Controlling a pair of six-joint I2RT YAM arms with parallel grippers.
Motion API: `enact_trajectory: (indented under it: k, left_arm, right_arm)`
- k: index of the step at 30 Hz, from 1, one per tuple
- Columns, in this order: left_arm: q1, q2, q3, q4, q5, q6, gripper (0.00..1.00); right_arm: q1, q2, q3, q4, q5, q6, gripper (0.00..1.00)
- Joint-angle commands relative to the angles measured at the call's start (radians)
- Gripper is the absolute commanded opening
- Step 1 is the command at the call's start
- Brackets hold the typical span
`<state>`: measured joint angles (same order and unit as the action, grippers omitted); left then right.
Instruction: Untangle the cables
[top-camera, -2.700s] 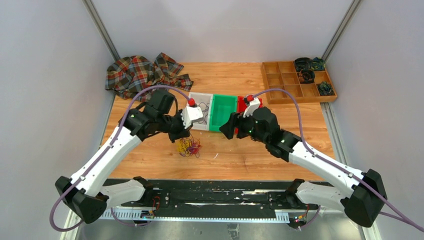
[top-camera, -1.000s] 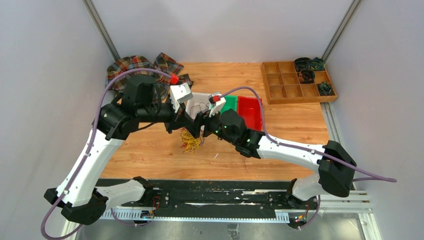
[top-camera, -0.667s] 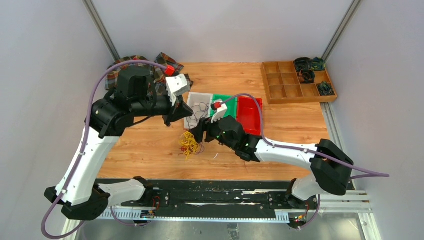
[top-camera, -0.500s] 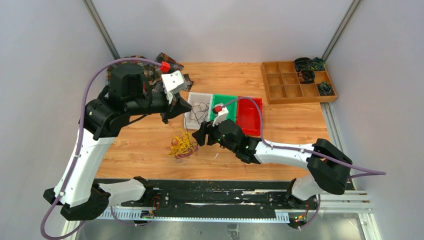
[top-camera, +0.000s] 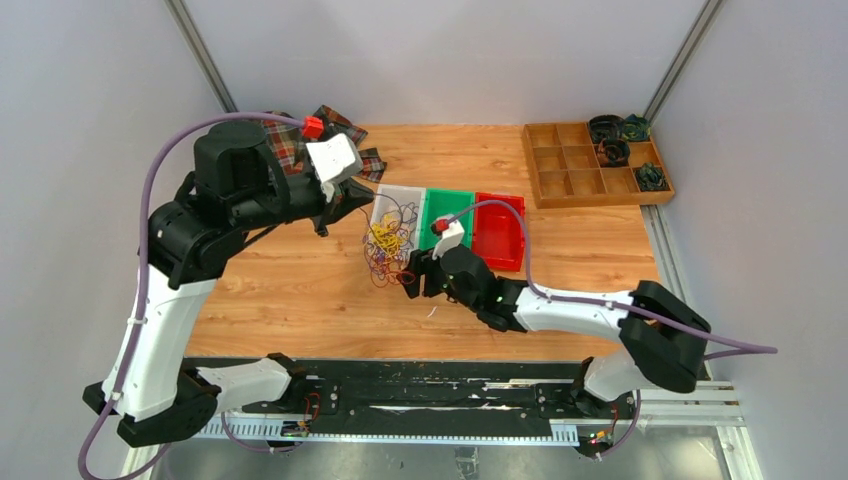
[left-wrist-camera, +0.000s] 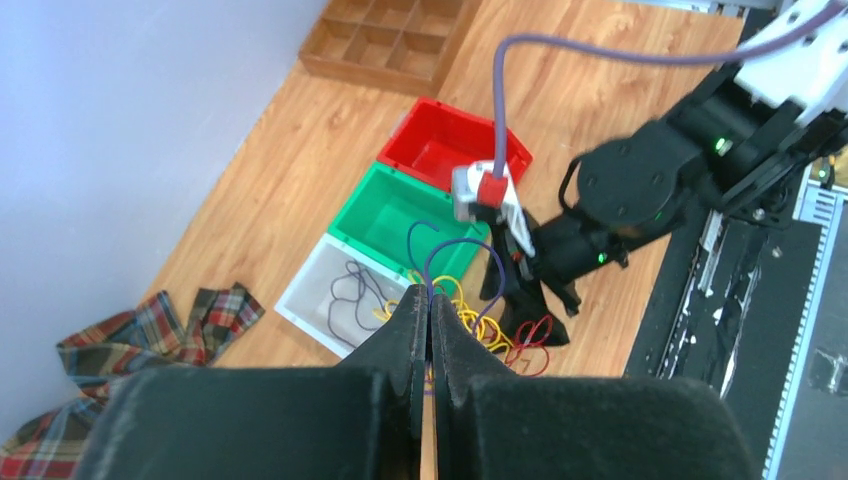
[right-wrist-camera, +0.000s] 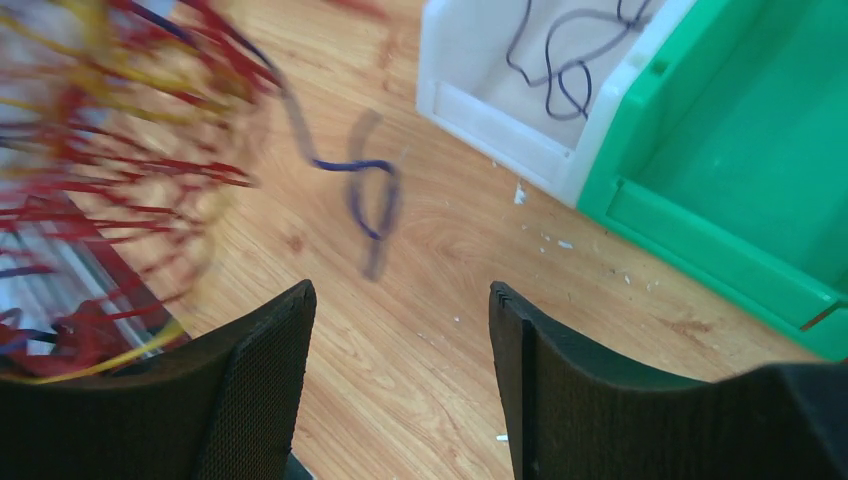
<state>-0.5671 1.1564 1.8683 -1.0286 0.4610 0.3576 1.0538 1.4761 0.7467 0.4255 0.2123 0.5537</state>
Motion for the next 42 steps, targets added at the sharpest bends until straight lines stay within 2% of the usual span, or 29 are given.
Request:
enact_trajectory:
  k: [1,17,22,28,34,42]
  left_arm:
    - [-0.007,-0.016,-0.054,0.016,0.001,0.022,0.0]
    - [-0.007,-0.047,-0.128,0.015,0.055,0.059,0.0]
    - [-0.007,-0.06,-0.16,0.016,0.125,0.066,0.0]
    - [-0.007,-0.052,-0.184,0.016,0.149,0.073,0.01]
    - [-0.007,-0.033,-0.183,0.017,0.061,0.049,0.0]
    - [-0.007,-0.089,-0.312,0.15,-0.058,-0.076,0.0]
  right_arm:
    - [0.002,-0.13,-0.004,-0.01,0.02,-0.049,0.64]
    - [-0.042,-0.326,0.083,-0.105,-0.043,-0.154,0.66]
    - [-0.144,-0.309,0.181,-0.149,-0.167,-0.142,0.67]
    - [-0.155,-0.238,0.299,-0.183,-0.272,-0.163,0.67]
    - [-0.155,-0.325,0.201,-0.141,-0.179,-0.126,0.64]
    - [-0.144,-0.461,0.11,-0.118,-0.244,-0.098,0.53]
